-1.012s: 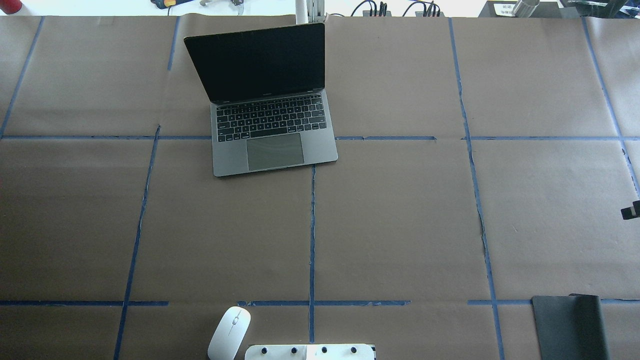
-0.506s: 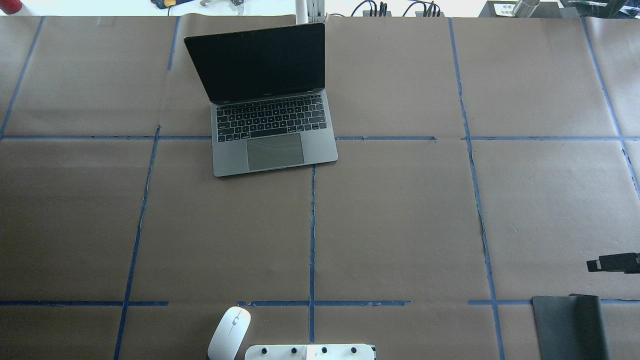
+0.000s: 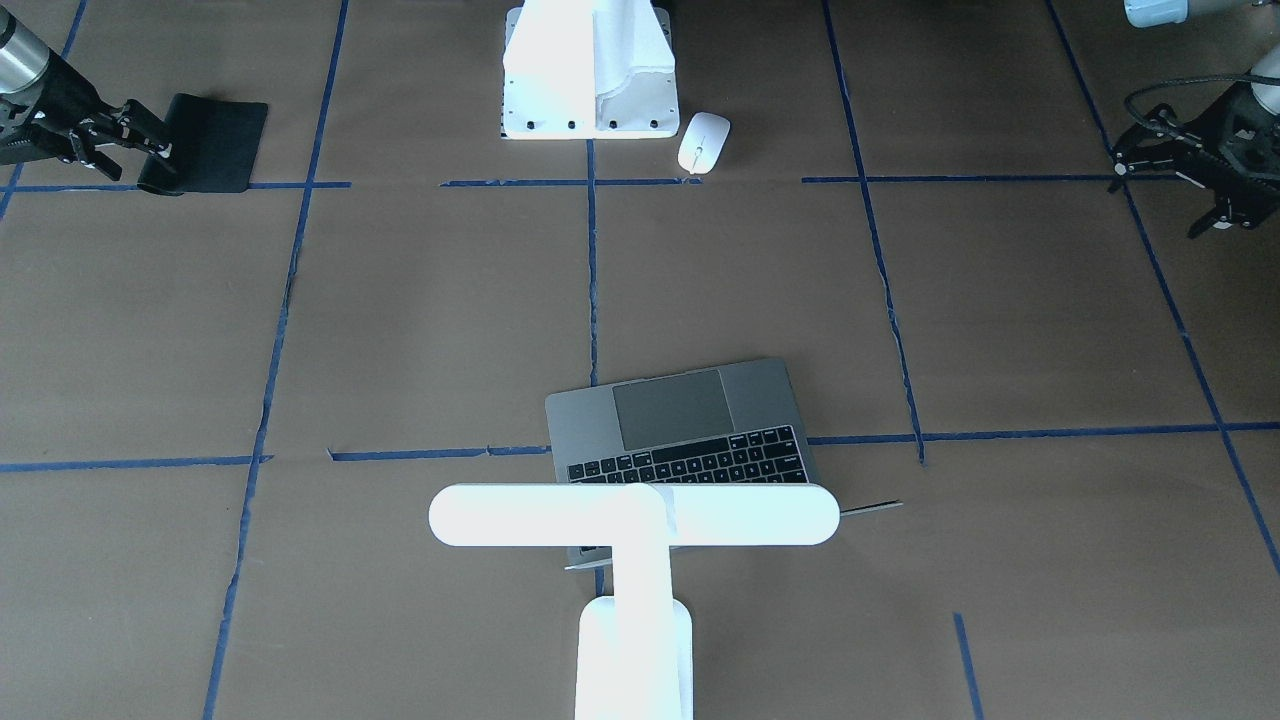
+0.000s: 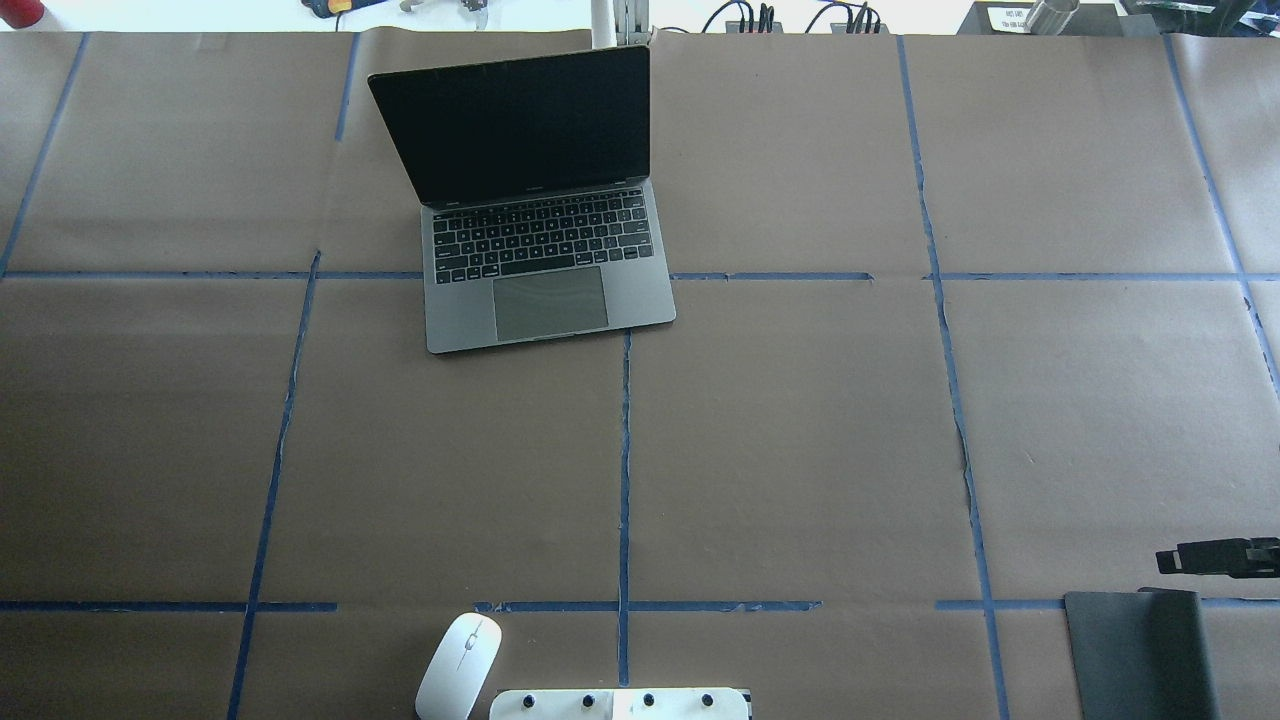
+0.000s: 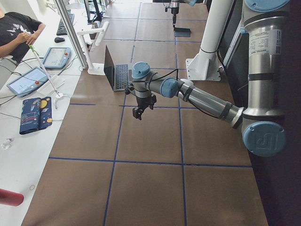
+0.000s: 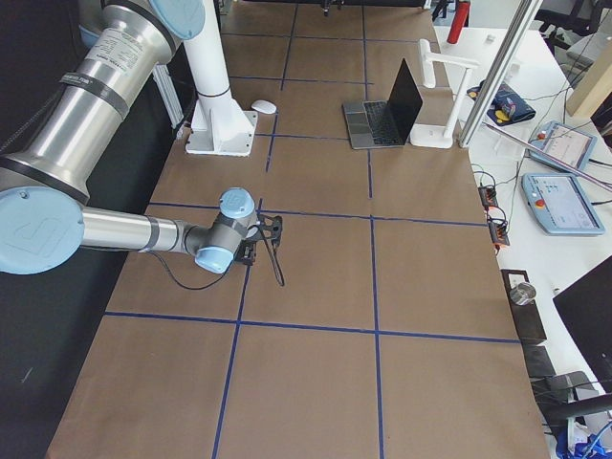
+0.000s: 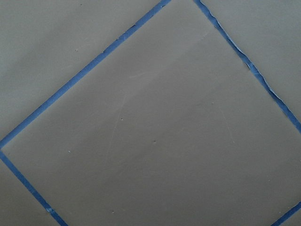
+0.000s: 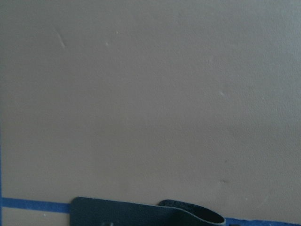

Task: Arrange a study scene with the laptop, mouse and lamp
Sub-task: 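Reach the right gripper down and grasp the grey mouse pad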

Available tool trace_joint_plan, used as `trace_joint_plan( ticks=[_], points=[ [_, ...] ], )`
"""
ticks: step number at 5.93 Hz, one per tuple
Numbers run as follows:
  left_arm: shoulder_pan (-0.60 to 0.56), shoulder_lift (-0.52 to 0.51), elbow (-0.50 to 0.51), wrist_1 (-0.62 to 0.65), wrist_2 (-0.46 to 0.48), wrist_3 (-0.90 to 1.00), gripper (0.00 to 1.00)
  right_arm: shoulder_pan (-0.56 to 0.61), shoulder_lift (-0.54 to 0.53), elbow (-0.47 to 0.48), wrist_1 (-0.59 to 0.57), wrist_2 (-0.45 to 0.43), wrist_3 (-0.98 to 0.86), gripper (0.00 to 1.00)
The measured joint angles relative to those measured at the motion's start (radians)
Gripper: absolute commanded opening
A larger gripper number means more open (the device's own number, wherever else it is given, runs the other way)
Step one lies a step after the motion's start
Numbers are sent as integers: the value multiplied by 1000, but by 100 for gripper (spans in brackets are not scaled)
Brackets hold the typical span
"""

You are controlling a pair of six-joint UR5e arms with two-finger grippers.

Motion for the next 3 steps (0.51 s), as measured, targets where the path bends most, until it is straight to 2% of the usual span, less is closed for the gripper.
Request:
trace_joint_plan(
  ticks=[1, 2, 3],
  points=[
    [0, 0, 0, 0, 0, 0, 100, -35, -1, -23, 0, -12, 4, 85],
    [-2, 0, -3, 0, 0, 0, 100, -60, -2, -42, 1, -19, 4, 37],
    [-5, 1, -8, 0, 0, 0, 100, -74, -2, -52, 1, -24, 8, 9]
  ],
)
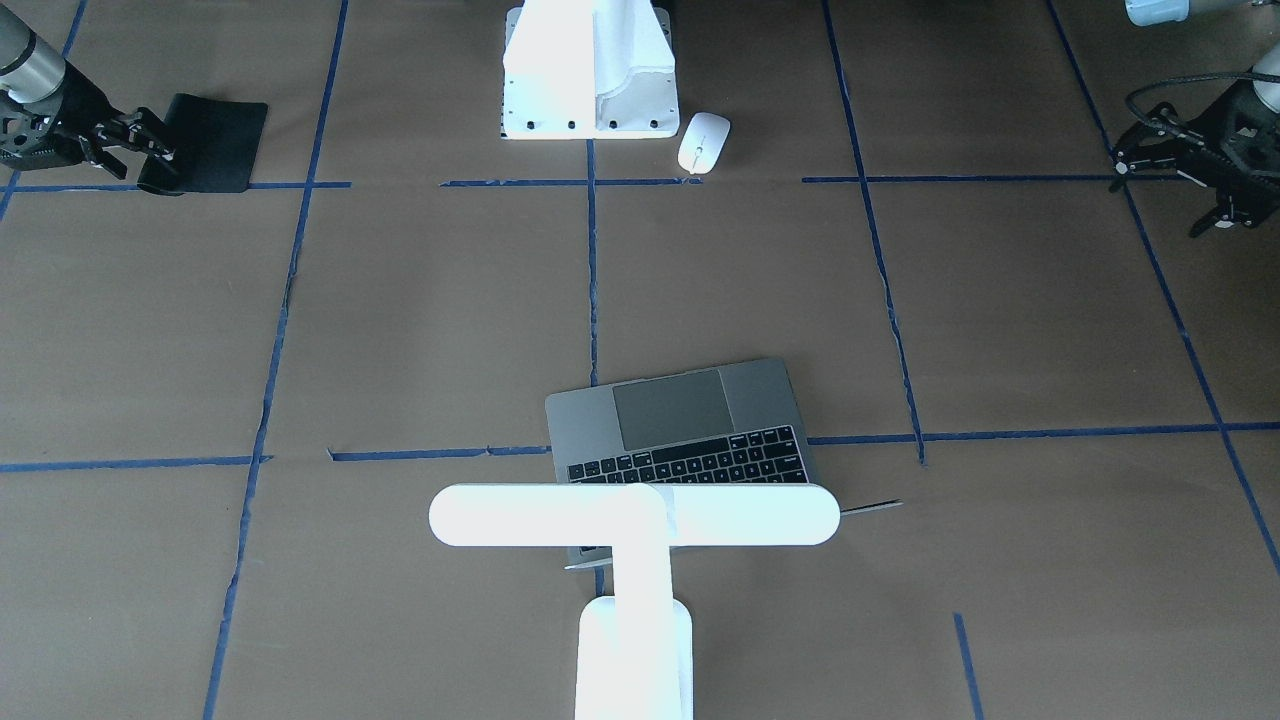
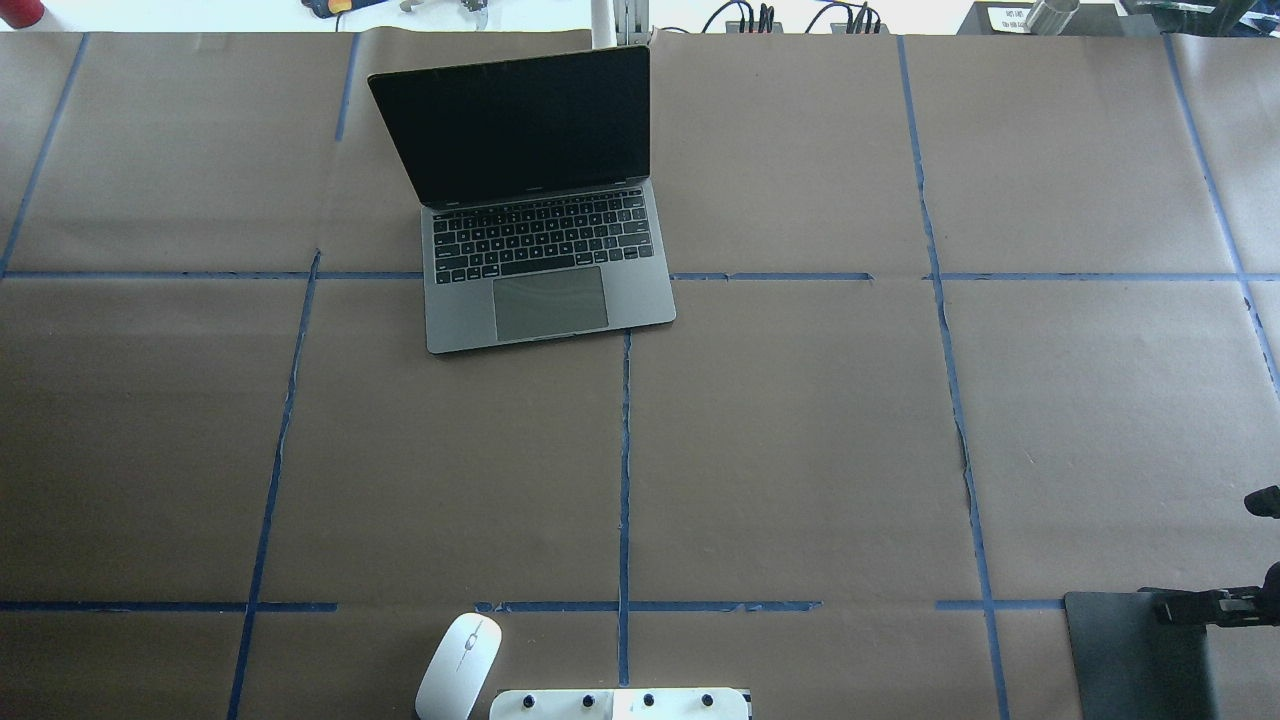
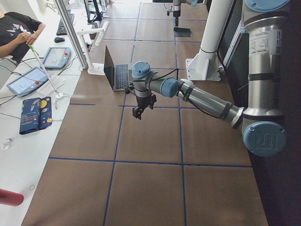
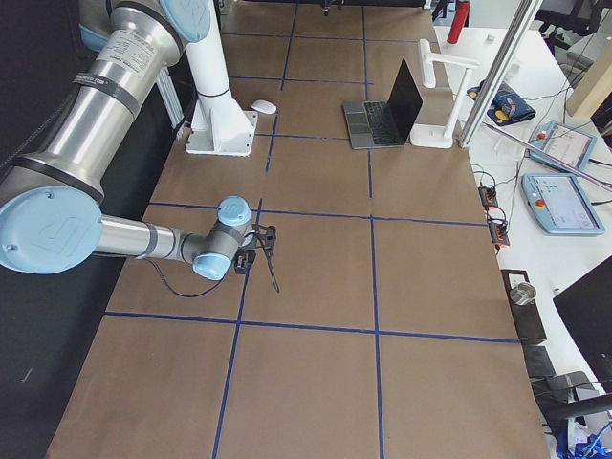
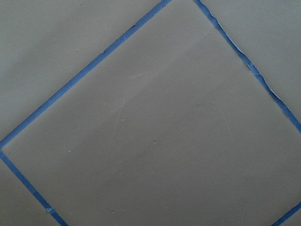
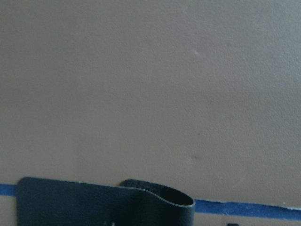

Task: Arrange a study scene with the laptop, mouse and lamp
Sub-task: 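Reach the right gripper down and grasp the grey mouse pad, then carry the mouse pad with the right gripper beside the laptop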

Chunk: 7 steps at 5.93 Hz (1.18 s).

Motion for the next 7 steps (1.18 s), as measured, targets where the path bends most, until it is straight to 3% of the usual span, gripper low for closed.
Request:
trace_joint_plan(
  ticks=[2, 5, 7],
  points=[
    [-4, 5, -11, 2, 0, 0, 100, -2, 0, 3, 13, -2, 7, 1],
    [-7, 14, -16, 5, -1, 1, 100, 22, 3, 32, 72, 6, 10, 1],
    [-7, 15, -15, 5, 0, 1, 100, 115, 64, 38, 74, 24, 12, 0]
  ],
)
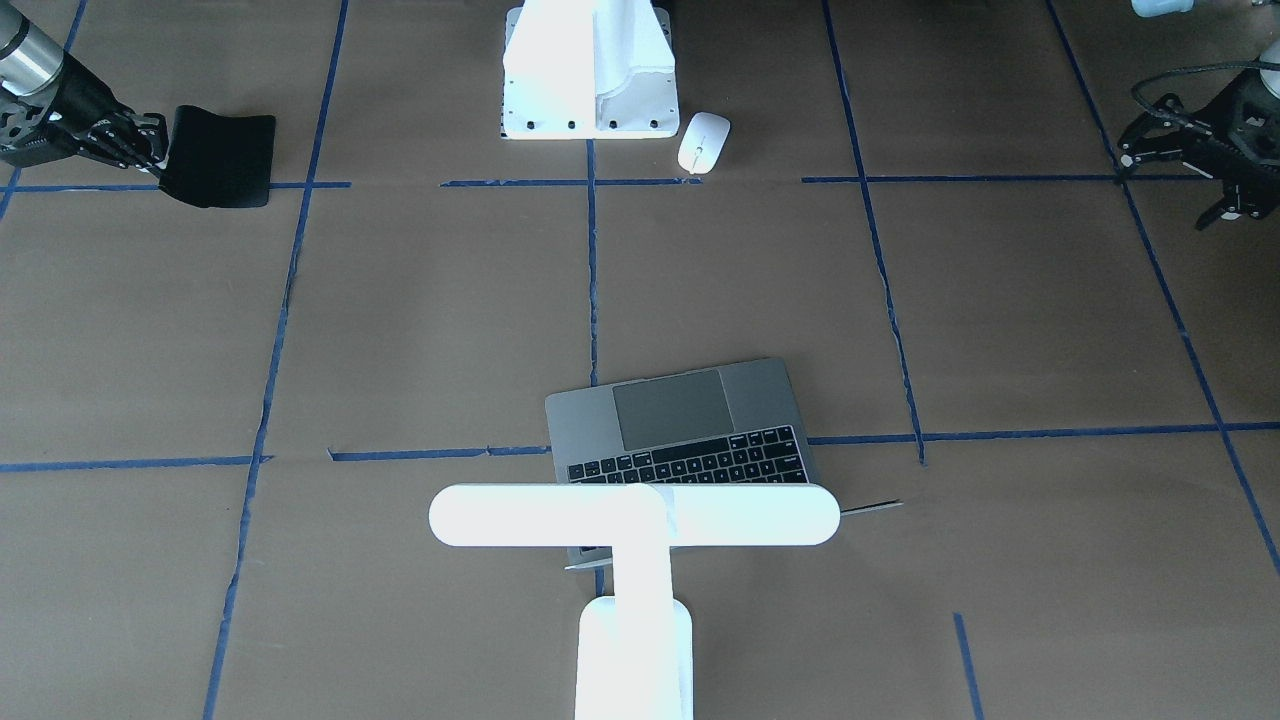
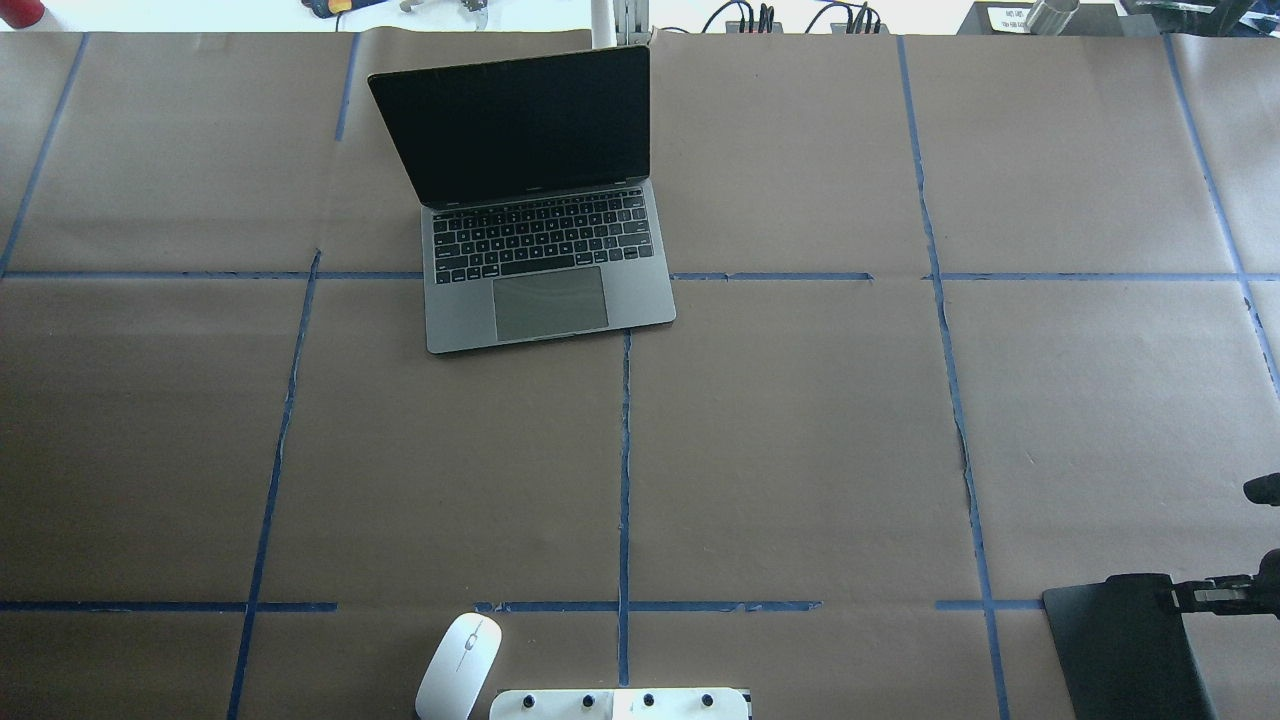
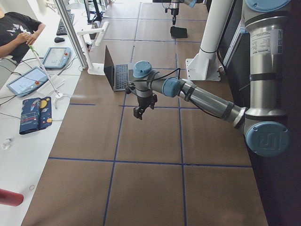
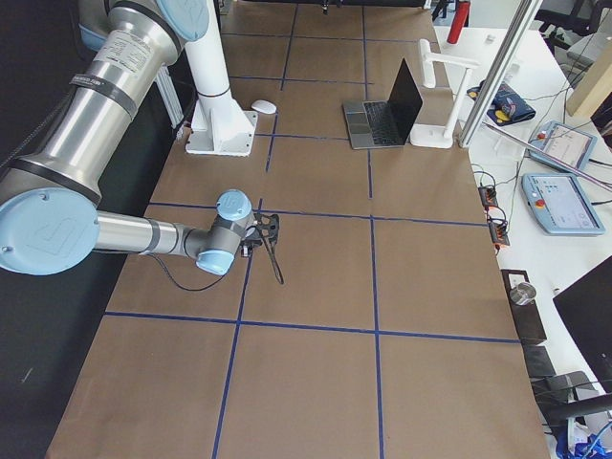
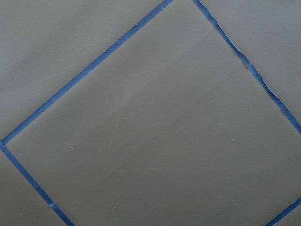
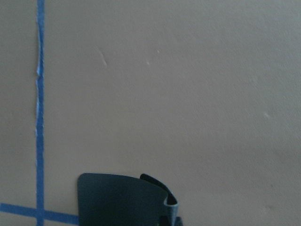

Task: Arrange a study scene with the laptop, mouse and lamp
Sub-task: 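Carry the mouse pad with the right gripper beside the laptop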

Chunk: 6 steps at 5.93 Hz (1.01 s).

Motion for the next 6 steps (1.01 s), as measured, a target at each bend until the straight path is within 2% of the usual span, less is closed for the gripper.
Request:
trace_joint_plan(
  ticks=[1, 3, 4, 6],
  points=[
    [0, 0, 0, 0, 0, 0, 100, 43, 66, -9, -38, 6, 1, 0],
    [0, -1, 0, 0, -1, 0, 100, 105, 244, -16, -197, 1, 41, 0],
    [0, -1, 0, 0, -1, 0, 100, 124, 347, -18, -312, -13, 59, 0],
    [0, -1, -1, 0, -18, -1, 100, 160, 588, -33, -614, -32, 77, 0]
  ],
)
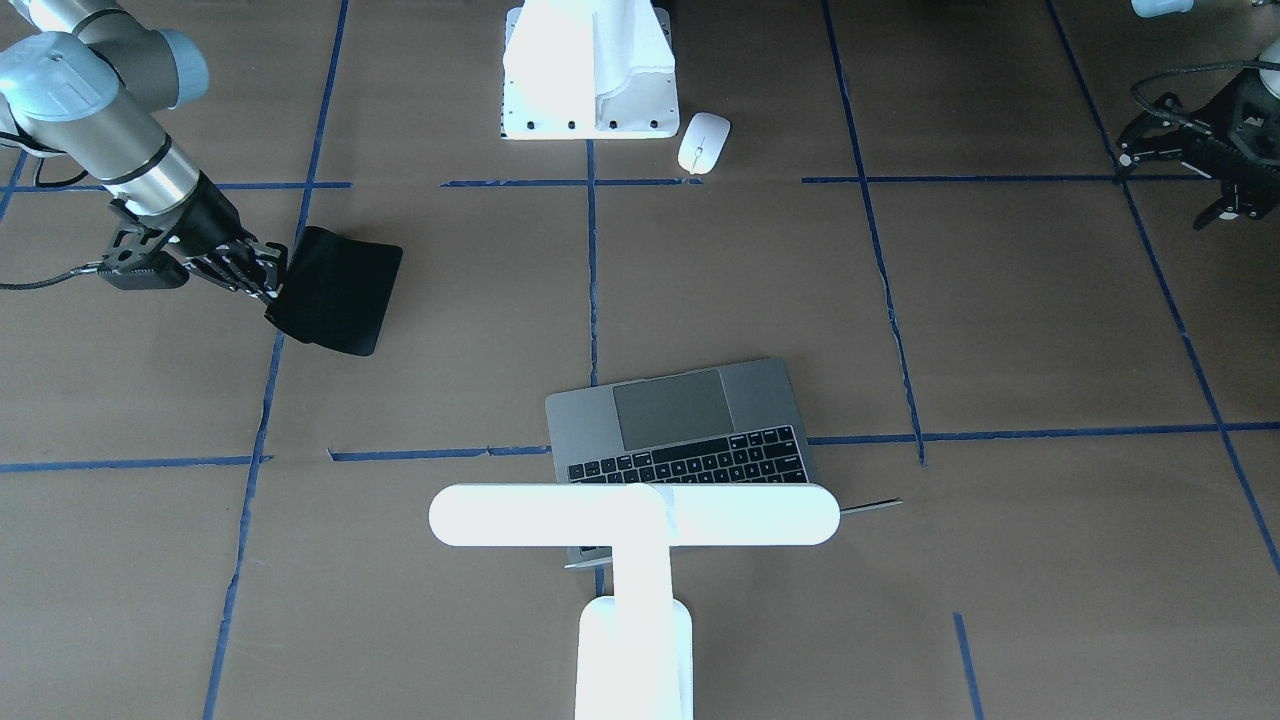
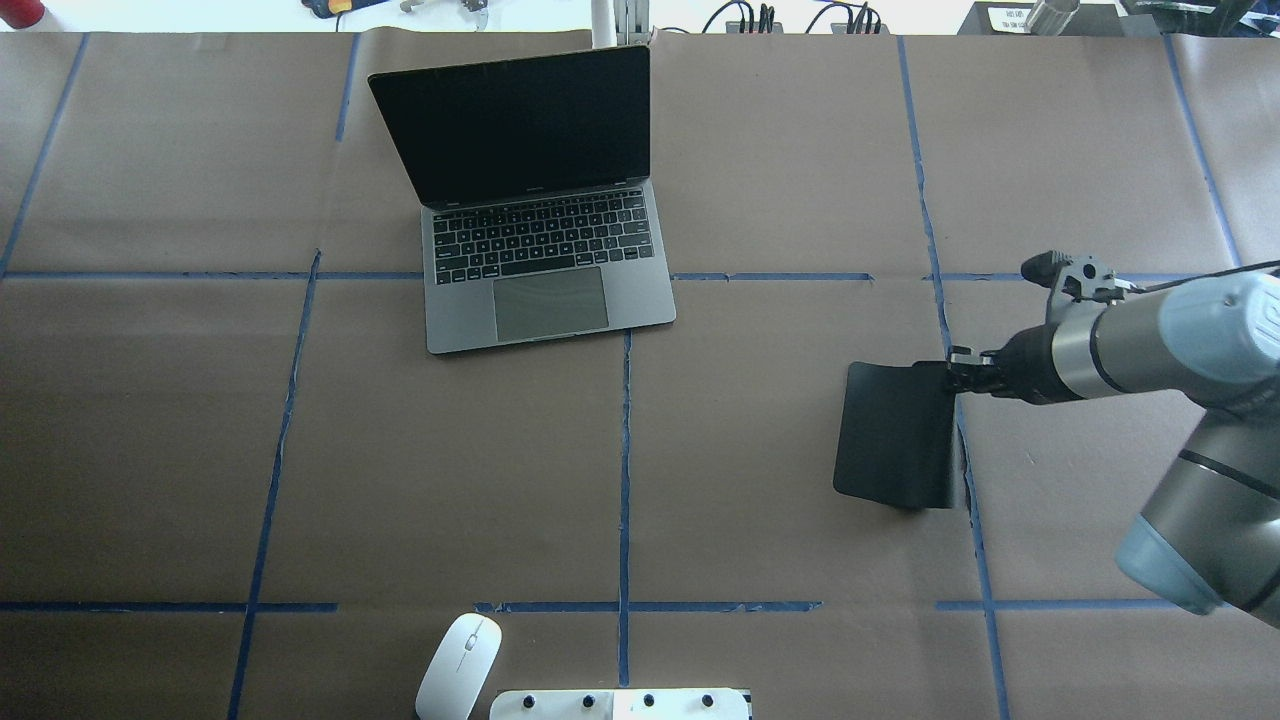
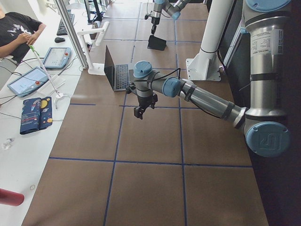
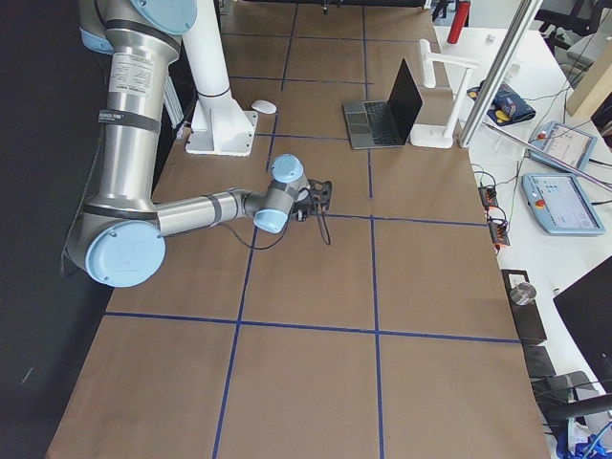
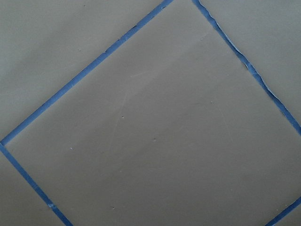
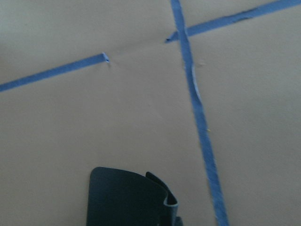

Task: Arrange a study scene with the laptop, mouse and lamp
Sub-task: 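Carry the mouse pad with the right gripper beside the laptop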

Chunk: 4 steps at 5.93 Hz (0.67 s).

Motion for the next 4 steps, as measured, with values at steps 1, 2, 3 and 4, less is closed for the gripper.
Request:
trace_joint_plan(
  ticks=[1, 2, 3, 4],
  points=[
    [0, 0, 0, 0, -11, 0, 100, 17, 128, -61, -100, -5, 18, 0],
    [0, 0, 0, 0, -16, 0, 100, 31, 250, -170, -136, -12, 38, 0],
    [0, 0, 0, 0, -18, 0, 100, 45, 351, -283, -145, -20, 44, 0],
    [0, -1, -1, 0, -19, 0, 100, 59, 422, -371, -147, -22, 44, 0]
  ],
)
